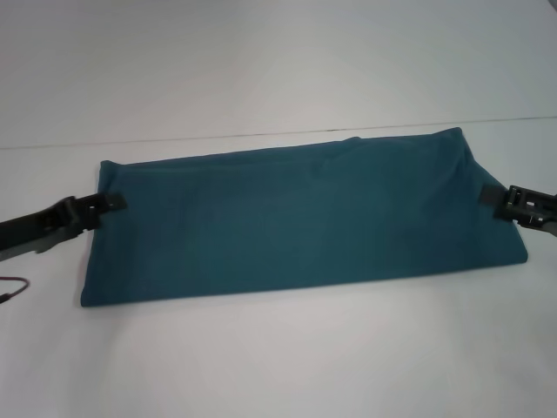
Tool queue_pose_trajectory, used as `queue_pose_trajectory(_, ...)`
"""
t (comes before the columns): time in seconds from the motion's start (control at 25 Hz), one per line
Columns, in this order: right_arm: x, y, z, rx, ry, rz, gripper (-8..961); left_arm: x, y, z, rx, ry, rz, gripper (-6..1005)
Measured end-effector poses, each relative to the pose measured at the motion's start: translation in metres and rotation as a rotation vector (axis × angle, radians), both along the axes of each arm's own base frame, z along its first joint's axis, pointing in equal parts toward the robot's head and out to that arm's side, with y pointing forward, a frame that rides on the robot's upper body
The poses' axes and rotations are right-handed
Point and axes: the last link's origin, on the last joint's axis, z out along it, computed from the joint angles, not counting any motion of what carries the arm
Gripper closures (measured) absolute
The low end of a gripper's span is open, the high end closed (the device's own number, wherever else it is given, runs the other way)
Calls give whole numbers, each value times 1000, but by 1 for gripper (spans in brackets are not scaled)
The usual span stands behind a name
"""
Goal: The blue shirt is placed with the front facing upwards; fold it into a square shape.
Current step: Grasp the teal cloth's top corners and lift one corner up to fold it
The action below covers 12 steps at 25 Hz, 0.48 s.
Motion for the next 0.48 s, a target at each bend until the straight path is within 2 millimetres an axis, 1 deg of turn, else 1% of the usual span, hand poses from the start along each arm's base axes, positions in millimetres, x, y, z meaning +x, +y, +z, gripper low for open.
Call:
queue_pose_trajectory(0.12,0,2,0,6,-7,-6,7,3,7,-12,6,4,29,340)
queue_pose_trajectory(0.16,0,3,-1,7,-9,-6,6,6,11,-17,4,30,28,339)
queue_pose_trajectory(0.2,0,3,-1,7,-11,-6,6,6,11,-17,4,30,28,339)
queue_pose_trajectory(0.4,1,5,0,12,-17,-9,7,16,20,-19,-16,186,-84,336)
queue_pose_trajectory(0.48,1,5,1,18,-18,-13,7,19,22,-19,-22,206,-103,335)
